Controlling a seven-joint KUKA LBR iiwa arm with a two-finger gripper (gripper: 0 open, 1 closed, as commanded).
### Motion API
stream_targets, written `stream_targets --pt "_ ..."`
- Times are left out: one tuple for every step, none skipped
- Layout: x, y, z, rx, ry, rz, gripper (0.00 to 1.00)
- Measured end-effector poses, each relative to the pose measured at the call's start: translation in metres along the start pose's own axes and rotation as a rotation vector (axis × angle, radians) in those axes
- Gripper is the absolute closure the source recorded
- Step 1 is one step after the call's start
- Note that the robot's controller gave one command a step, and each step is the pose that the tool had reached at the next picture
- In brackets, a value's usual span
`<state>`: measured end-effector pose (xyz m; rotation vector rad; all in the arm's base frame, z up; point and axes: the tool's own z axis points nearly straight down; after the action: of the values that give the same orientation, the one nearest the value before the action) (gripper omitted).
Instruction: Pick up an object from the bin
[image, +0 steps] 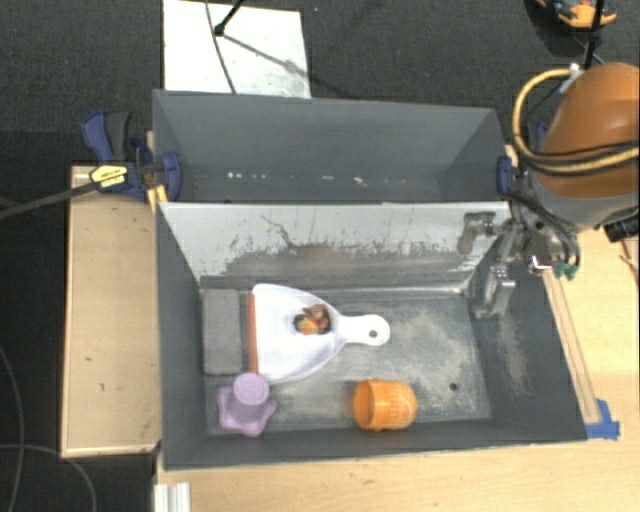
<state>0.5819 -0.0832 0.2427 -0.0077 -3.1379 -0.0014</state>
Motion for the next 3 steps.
stream_targets --pt "-0.001 0.0 -0.005 0.001 -0.008 -0.003 0.0" --pt "0.002 0.057 0.07 0.002 -0.011 -0.055 0.0" --pt "0.021 0.135 0.082 -0.004 -0.005 -0.099 0.0"
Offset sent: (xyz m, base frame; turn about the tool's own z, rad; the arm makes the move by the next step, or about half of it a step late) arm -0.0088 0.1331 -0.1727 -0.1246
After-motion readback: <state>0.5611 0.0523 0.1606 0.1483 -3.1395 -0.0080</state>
